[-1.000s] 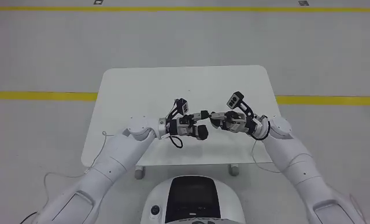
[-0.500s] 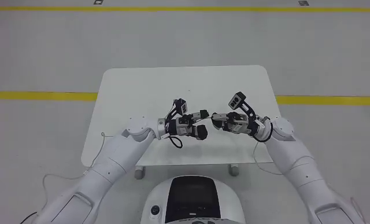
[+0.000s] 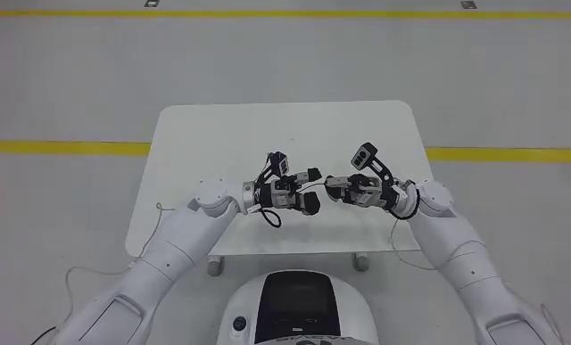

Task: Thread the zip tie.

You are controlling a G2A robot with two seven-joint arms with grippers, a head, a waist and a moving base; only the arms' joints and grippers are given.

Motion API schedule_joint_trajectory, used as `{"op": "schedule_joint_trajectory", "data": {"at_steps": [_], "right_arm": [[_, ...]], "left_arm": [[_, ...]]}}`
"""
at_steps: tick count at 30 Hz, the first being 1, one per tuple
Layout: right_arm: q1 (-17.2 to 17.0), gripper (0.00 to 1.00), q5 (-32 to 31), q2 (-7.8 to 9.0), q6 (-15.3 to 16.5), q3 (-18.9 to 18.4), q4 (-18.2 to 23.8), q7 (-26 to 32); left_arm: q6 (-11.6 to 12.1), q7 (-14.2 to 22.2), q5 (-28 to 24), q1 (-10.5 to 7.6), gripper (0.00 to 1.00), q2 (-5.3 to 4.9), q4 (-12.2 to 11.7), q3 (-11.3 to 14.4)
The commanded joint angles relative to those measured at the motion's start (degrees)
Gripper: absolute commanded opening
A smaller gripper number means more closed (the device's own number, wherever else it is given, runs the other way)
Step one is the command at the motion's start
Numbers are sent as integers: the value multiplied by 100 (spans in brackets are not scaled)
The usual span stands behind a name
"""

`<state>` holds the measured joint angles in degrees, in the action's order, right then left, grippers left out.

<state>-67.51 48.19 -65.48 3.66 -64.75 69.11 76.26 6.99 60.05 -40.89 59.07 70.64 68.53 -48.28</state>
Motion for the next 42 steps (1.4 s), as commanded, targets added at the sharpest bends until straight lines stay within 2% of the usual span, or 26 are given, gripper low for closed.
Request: {"op": "schedule_joint_trajectory", "data": {"at_steps": [1,22,23,24,25,26,27,28,31,42], "right_arm": [[4,0,11,-3,0,1,5,12],[-10,0,-7,-13,8,-15,-10,38],[-2,0,-32,-13,11,-15,-34,16],[4,0,-49,-13,8,-14,-54,1],[11,0,-58,-14,4,-16,-75,-12],[20,0,-67,-14,-1,-18,-96,-23],[27,0,-80,-13,-4,-22,-113,-33],[34,0,-90,-12,-7,-28,-125,-40],[59,0,-155,-3,-36,-52,-162,-46],[96,0,-497,46,-211,-86,-223,-18]], "left_arm": [[-2,-2,-3,-5,100,-1,-11,1],[-15,39,-43,-19,100,-11,-12,30],[-14,39,-43,-19,95,-13,-13,28],[-10,40,-44,-17,84,-14,-14,27],[-4,38,-41,-17,78,-16,-16,24],[4,36,-36,-16,76,-18,-17,21],[11,35,-35,-14,71,-20,-17,18],[17,34,-32,-12,62,-22,-17,15],[30,36,-29,-9,49,-28,-13,6],[21,-26,63,-12,31,-49,1,-3]]}}
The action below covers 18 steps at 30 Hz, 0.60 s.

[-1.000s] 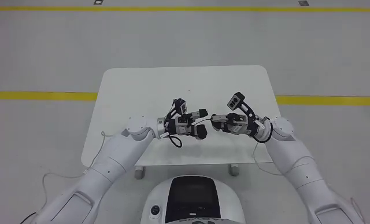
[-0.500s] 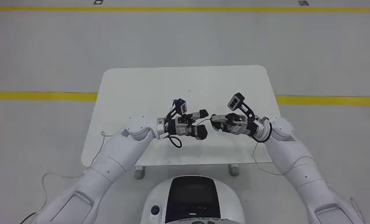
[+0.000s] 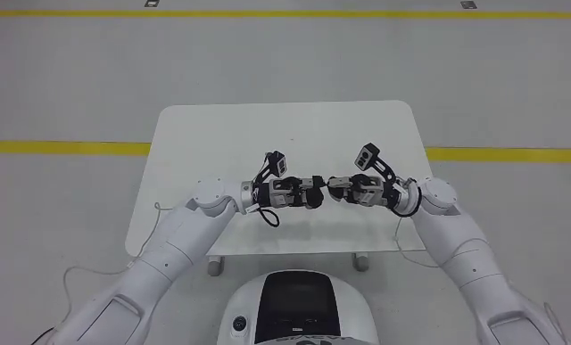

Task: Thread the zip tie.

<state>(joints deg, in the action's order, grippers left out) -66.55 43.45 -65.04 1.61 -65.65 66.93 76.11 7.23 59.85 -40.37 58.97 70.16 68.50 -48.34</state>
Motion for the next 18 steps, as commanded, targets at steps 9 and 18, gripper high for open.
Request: {"op": "schedule_joint_trajectory", "data": {"at_steps": [9,18], "right_arm": [[20,0,-267,38,-71,-20,-21,-58],[32,0,-505,67,-138,-9,-23,-161]], "left_arm": [[-1,-61,64,-8,24,-16,13,-8],[13,-133,152,-11,20,-34,5,-21]]}}
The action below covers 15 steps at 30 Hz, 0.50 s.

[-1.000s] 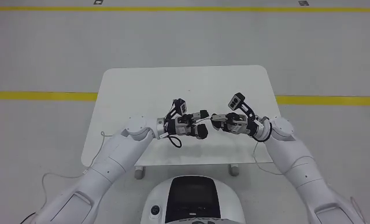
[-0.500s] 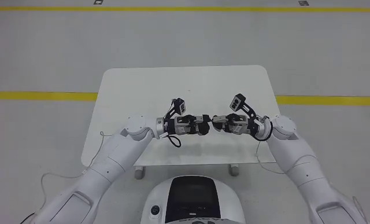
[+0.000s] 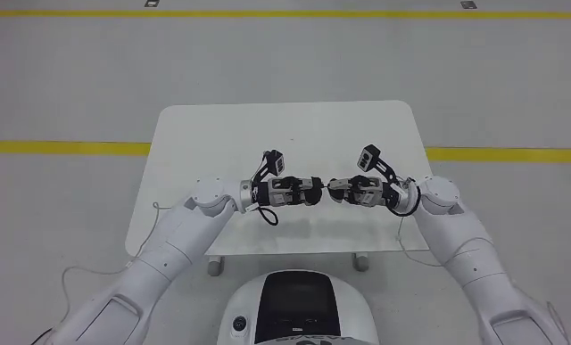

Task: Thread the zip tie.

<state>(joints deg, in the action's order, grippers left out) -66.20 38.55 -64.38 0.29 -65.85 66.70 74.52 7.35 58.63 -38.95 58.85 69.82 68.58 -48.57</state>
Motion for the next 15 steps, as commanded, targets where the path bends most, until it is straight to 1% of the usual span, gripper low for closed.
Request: {"op": "schedule_joint_trajectory", "data": {"at_steps": [1,8,10,15], "right_arm": [[-2,0,-45,1,-12,23,-5,-13],[33,0,-172,-11,-33,142,-33,-68],[43,0,-169,-16,-28,163,-46,-82],[53,0,-165,-19,-10,183,-75,-113]], "left_arm": [[3,-19,18,0,20,-1,-5,5],[1,-69,77,-9,18,-1,1,37],[3,-81,96,-12,15,1,-2,54],[5,-97,116,-24,13,2,-13,74]]}}
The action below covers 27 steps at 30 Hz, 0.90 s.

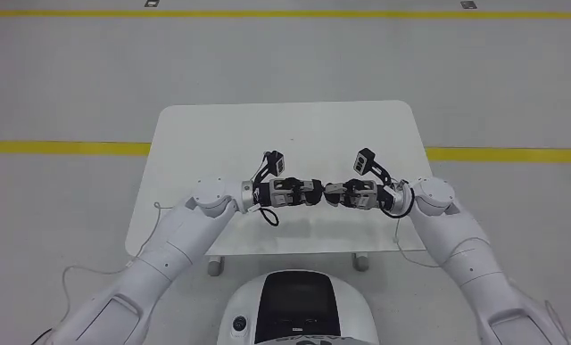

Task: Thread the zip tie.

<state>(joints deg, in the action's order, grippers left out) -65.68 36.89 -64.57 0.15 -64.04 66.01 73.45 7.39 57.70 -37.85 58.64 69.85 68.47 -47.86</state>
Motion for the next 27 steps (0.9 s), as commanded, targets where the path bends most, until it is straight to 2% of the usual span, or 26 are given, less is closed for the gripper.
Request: {"op": "schedule_joint_trajectory", "data": {"at_steps": [1,27], "right_arm": [[2,0,5,0,8,4,-10,-12],[-12,0,113,2,92,15,-24,-31]], "left_arm": [[2,-9,11,-4,12,0,-2,6],[-49,-50,35,-50,7,9,-68,92]]}}
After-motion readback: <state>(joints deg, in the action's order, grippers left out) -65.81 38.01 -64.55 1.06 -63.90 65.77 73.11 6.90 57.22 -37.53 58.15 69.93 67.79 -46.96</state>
